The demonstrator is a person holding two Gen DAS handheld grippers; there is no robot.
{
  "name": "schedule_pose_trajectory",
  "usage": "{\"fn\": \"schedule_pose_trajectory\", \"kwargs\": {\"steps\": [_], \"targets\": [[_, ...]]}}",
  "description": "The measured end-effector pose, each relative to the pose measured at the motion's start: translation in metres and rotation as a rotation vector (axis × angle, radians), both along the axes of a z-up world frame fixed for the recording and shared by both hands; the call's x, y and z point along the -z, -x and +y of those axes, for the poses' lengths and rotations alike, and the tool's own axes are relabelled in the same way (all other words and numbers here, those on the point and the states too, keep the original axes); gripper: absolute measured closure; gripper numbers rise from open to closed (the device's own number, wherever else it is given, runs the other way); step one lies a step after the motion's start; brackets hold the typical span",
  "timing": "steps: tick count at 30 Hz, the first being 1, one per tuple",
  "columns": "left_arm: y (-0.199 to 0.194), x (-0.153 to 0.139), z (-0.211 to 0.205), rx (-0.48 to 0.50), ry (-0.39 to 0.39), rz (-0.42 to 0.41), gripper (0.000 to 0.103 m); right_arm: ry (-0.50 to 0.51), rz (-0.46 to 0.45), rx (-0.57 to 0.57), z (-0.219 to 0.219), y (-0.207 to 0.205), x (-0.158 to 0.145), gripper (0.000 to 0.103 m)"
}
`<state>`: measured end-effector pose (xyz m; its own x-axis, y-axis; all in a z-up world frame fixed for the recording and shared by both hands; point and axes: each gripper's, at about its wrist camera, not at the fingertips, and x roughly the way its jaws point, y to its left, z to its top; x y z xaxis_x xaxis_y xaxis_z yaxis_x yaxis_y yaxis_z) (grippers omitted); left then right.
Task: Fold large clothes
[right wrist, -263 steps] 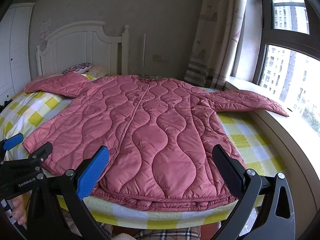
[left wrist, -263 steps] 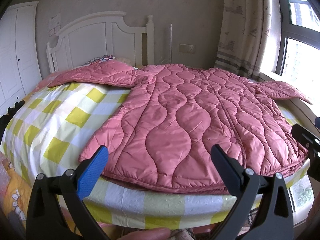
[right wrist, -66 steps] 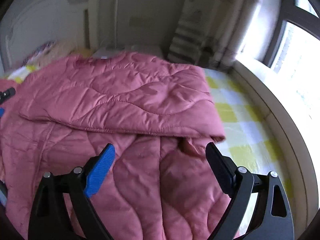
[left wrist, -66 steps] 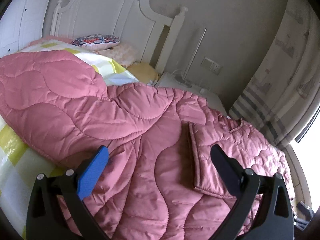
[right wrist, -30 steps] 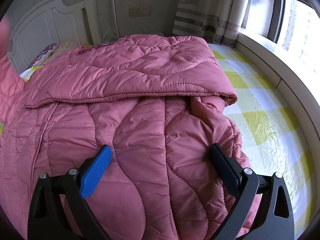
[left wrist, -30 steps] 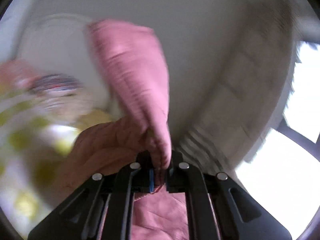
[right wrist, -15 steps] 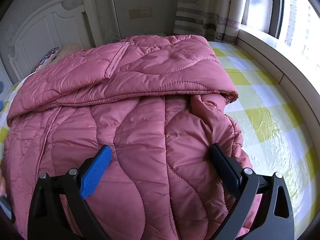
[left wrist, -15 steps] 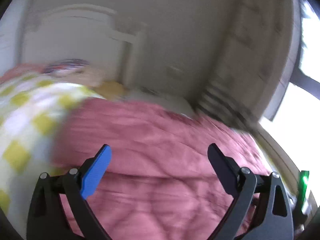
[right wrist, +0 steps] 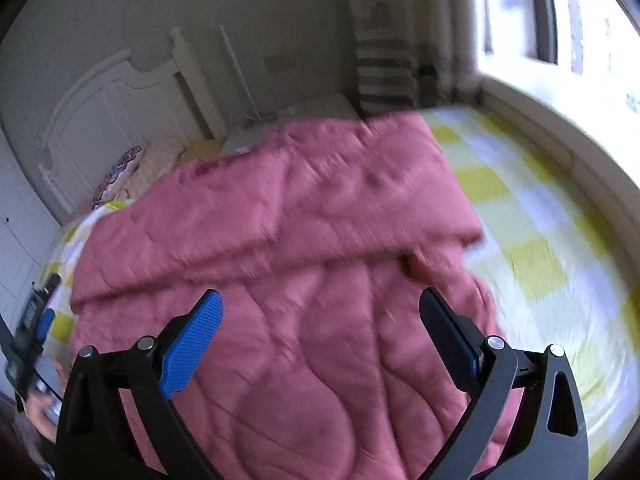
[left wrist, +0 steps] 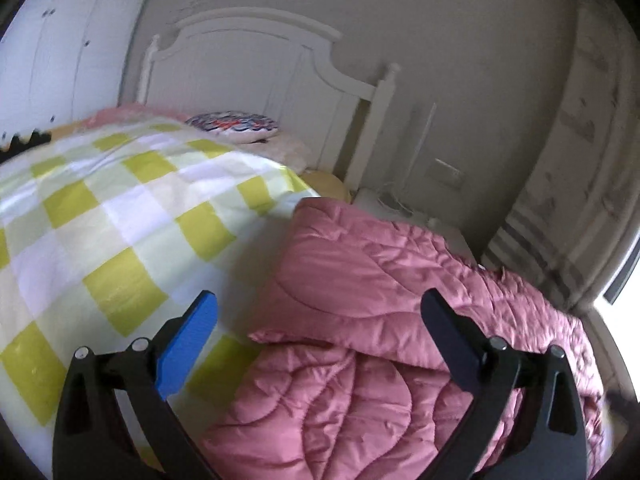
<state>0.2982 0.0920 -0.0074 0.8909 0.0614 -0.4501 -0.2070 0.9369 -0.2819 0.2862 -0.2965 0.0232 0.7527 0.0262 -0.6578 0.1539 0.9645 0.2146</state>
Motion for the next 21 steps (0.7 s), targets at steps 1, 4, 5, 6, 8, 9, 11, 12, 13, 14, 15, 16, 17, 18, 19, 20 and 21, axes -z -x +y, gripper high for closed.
{"fn": "schedule_pose_trajectory", "kwargs": {"steps": [1,4,5,6,8,9,11,12,13,14,15,16,17,18,19,20,21], "targets": [[0.002,-0.002,-0.002,0.003,-0.009,-0.004,0.002,0.034,-0.023,-0.011,0.011,-0.011,-0.011,0.008],[0.01,0.003,-0.003,-0.006,0.002,-0.009,0.002,0.092,-0.068,-0.063,0.045,-0.048,-0.025,0.008],[0.01,0.004,-0.003,-0.01,0.009,-0.005,0.002,0.112,-0.07,-0.081,0.056,-0.06,-0.023,0.008],[0.009,0.005,-0.001,-0.018,0.022,0.002,0.002,0.128,-0.062,-0.097,0.064,-0.07,-0.019,0.008],[0.007,0.008,0.005,-0.032,0.049,0.015,0.002,0.179,-0.01,-0.136,0.084,-0.089,0.0,0.008],[0.007,0.009,0.008,-0.037,0.059,0.019,0.002,0.227,0.062,-0.152,0.092,-0.102,0.018,0.008],[0.007,0.01,0.011,-0.041,0.076,0.017,0.002,0.264,0.173,-0.166,0.092,-0.115,0.056,0.005],[0.009,0.009,0.013,-0.045,0.084,0.009,0.002,0.217,0.143,-0.163,0.086,-0.112,0.06,0.004],[0.011,0.007,0.015,-0.048,0.093,-0.002,0.002,0.165,0.14,-0.16,0.078,-0.111,0.061,0.004],[0.012,0.003,0.018,-0.046,0.103,-0.013,0.002,0.132,0.141,-0.154,0.072,-0.11,0.061,0.004],[0.012,0.0,0.019,-0.04,0.115,-0.02,0.002,0.132,0.135,-0.158,0.07,-0.11,0.061,0.004],[0.01,-0.006,0.02,-0.019,0.138,-0.029,0.002,0.139,0.131,-0.158,0.07,-0.109,0.061,0.004],[0.005,-0.011,0.02,0.022,0.164,-0.033,0.002,0.144,0.13,-0.156,0.071,-0.11,0.061,0.004],[-0.007,-0.017,0.015,0.107,0.19,-0.02,0.002,0.153,0.128,-0.152,0.072,-0.11,0.061,0.004],[-0.02,-0.022,0.007,0.183,0.193,0.007,0.002,0.158,0.125,-0.15,0.073,-0.11,0.061,0.004],[-0.03,-0.024,0.0,0.234,0.184,0.031,0.002,0.154,0.122,-0.149,0.072,-0.111,0.061,0.004],[-0.047,-0.024,-0.011,0.304,0.165,0.07,0.002,0.149,0.12,-0.15,0.071,-0.11,0.06,0.004]]}}
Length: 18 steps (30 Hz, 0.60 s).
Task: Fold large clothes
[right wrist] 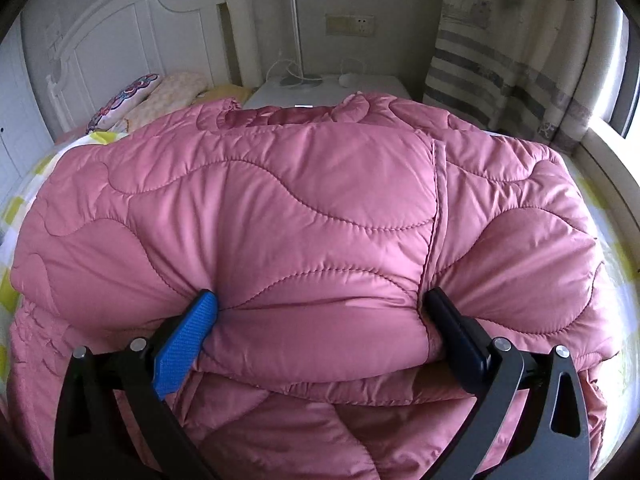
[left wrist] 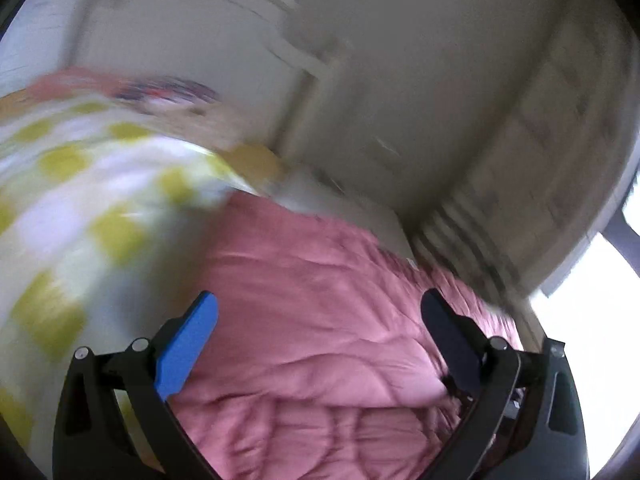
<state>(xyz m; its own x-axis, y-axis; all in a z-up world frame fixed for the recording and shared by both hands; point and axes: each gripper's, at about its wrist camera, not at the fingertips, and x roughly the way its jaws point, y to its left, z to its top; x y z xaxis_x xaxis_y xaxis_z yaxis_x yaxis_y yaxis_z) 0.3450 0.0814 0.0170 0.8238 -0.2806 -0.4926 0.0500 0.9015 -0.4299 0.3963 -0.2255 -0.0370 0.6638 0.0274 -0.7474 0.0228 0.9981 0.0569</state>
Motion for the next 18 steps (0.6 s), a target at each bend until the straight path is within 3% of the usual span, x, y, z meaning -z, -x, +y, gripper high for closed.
{"fn": "schedule_pose_trajectory", "kwargs": {"steps": [2,4,5,6,7,9,11,13,15,18], "targets": [[-0.026,0.014,-0.014,0.049,-0.046,0.064,0.002,-0.011,-0.004,0.0,0.002,0.004,0.001,0.004],[-0.052,0.046,-0.023,0.056,-0.116,0.204,0.003,-0.017,-0.009,0.0,0.002,0.009,0.0,0.004],[-0.056,0.053,-0.027,0.069,-0.15,0.223,0.002,-0.019,-0.01,-0.001,0.002,0.01,0.0,0.004],[-0.054,0.052,-0.038,0.077,-0.25,0.199,0.002,-0.019,-0.01,0.0,0.001,0.01,0.0,0.004],[-0.054,0.048,-0.041,0.085,-0.268,0.197,0.002,-0.02,-0.009,0.0,0.001,0.01,0.0,0.004],[-0.056,0.033,-0.034,0.104,-0.187,0.17,0.002,-0.026,-0.009,0.0,0.0,0.01,-0.001,0.004],[-0.069,0.015,-0.014,0.06,-0.069,0.146,0.002,-0.027,-0.01,0.0,0.0,0.011,-0.001,0.004],[-0.089,0.007,0.003,0.028,-0.002,0.15,0.002,-0.029,-0.009,-0.001,0.0,0.01,-0.001,0.004],[-0.119,0.013,0.013,0.032,0.027,0.2,0.002,-0.037,-0.007,-0.001,-0.001,0.01,-0.001,0.004],[-0.162,0.045,0.019,0.04,0.009,0.364,0.003,-0.051,-0.009,-0.007,-0.003,0.01,0.0,0.004]]}}
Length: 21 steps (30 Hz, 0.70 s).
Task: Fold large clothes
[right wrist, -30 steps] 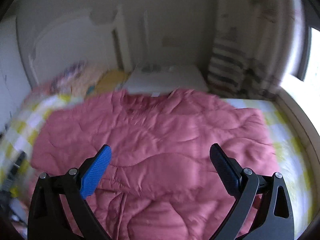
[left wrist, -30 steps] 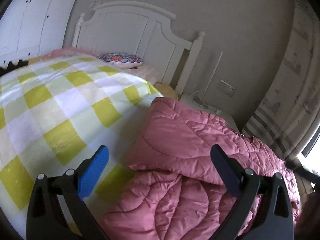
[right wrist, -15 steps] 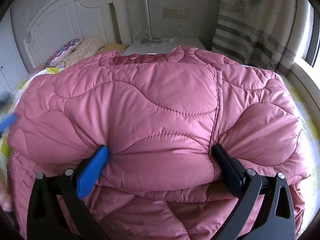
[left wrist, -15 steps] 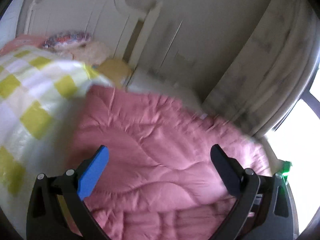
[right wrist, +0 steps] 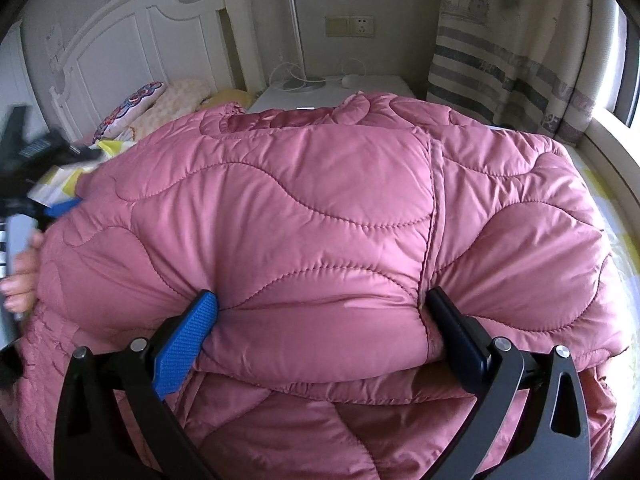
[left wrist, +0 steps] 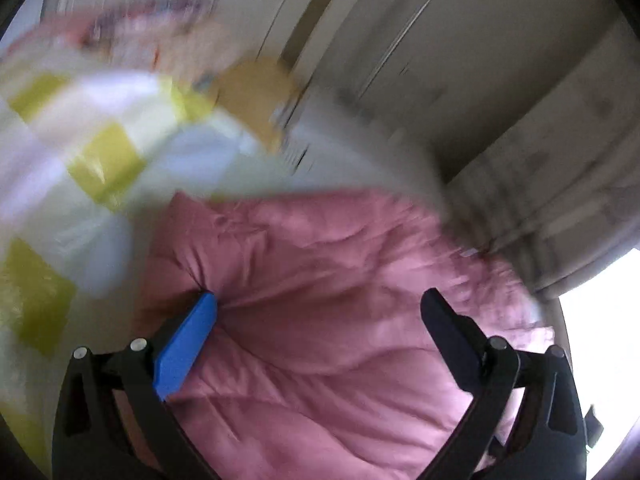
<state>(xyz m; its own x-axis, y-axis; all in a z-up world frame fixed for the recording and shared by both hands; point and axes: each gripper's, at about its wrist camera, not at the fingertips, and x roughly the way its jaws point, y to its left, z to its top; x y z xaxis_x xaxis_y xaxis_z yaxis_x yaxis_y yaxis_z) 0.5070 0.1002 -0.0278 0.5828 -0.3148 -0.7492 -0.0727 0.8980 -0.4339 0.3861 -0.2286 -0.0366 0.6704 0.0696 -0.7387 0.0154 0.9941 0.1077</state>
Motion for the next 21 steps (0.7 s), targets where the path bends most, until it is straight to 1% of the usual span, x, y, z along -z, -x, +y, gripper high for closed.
{"fn": "schedule_pose_trajectory", "kwargs": {"steps": [2,3,4,5,6,7,8,9,10,11,12,13,14,15,18,20,21], "targets": [[-0.001,-0.004,-0.003,0.002,-0.061,-0.026,0.002,-0.009,0.001,-0.001,-0.001,0.0,0.0,0.004],[0.001,-0.009,-0.006,-0.01,-0.083,-0.021,0.002,-0.014,0.001,-0.002,-0.003,-0.001,0.0,0.004],[0.006,-0.014,-0.007,-0.029,-0.084,-0.037,0.003,-0.019,0.001,-0.003,-0.004,-0.001,0.001,0.004],[0.021,-0.025,-0.009,-0.071,-0.082,-0.097,0.003,-0.023,0.001,-0.004,-0.004,-0.001,0.001,0.004],[0.034,-0.031,-0.008,-0.088,-0.078,-0.147,0.003,-0.027,0.0,-0.004,-0.005,-0.001,0.001,0.004],[0.049,-0.038,-0.015,-0.08,-0.077,-0.203,0.002,-0.028,-0.001,-0.004,-0.005,-0.001,0.0,0.004],[0.063,-0.042,-0.027,-0.038,-0.096,-0.242,0.002,-0.029,-0.002,-0.004,-0.006,-0.001,0.0,0.004],[0.07,-0.045,-0.037,-0.008,-0.128,-0.255,0.002,-0.03,-0.003,-0.004,-0.006,-0.001,0.0,0.004],[0.077,-0.04,-0.055,0.031,-0.216,-0.257,0.002,-0.028,-0.002,-0.004,-0.005,-0.001,0.001,0.004],[0.079,-0.036,-0.064,0.047,-0.261,-0.246,0.002,-0.027,-0.002,-0.004,-0.005,-0.001,0.0,0.004],[0.076,-0.023,-0.077,0.081,-0.324,-0.211,0.002,-0.027,-0.002,-0.004,-0.005,-0.001,0.0,0.004],[0.069,-0.005,-0.086,0.11,-0.375,-0.162,0.002,-0.029,-0.003,-0.004,-0.005,-0.001,0.001,0.004],[0.066,0.007,-0.091,0.12,-0.408,-0.138,0.002,-0.032,-0.004,-0.004,-0.006,-0.001,0.001,0.004],[0.065,0.01,-0.095,0.125,-0.44,-0.13,0.002,-0.031,-0.001,-0.003,-0.006,-0.001,0.001,0.004],[0.072,-0.002,-0.092,0.097,-0.446,-0.138,0.002,-0.036,-0.003,-0.003,-0.006,0.0,0.0,0.004],[0.093,-0.015,-0.086,0.055,-0.442,-0.196,0.002,-0.039,-0.004,-0.004,-0.006,0.0,-0.001,0.004],[0.103,-0.016,-0.084,0.046,-0.441,-0.219,0.002,-0.04,-0.004,-0.004,-0.006,0.001,-0.001,0.004]]}}
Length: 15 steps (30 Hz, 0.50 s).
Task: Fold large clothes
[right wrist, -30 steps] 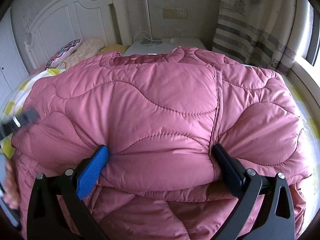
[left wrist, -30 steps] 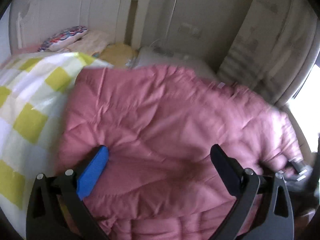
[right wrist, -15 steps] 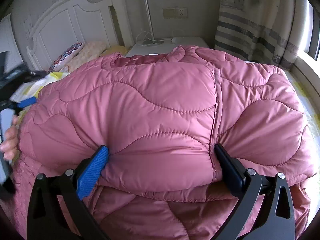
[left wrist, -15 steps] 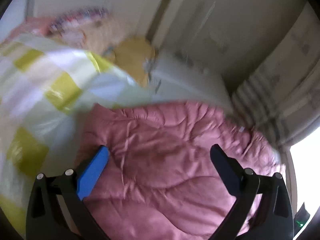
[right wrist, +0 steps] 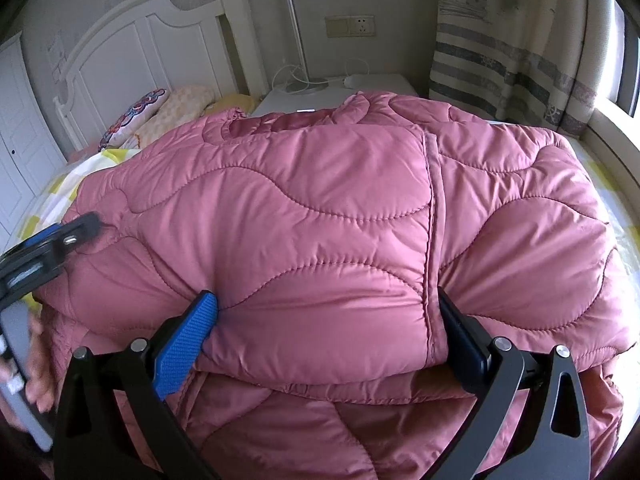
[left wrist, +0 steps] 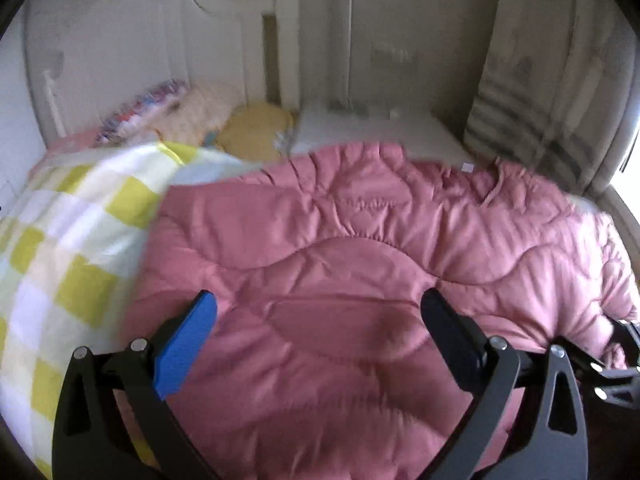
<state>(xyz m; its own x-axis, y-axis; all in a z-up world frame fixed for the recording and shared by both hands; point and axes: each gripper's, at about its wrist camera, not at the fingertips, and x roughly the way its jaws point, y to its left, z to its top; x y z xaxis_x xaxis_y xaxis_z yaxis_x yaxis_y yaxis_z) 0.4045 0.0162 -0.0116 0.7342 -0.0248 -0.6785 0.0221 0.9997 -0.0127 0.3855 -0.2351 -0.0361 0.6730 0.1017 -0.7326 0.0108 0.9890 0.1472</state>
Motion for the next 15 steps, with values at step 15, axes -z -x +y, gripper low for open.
{"fn": "schedule_pose_trajectory", "kwargs": {"steps": [15], "targets": [[0.022,0.025,-0.001,-0.055,-0.131,0.095,0.002,-0.001,-0.002,0.001,-0.001,0.0,0.001,0.004]]}}
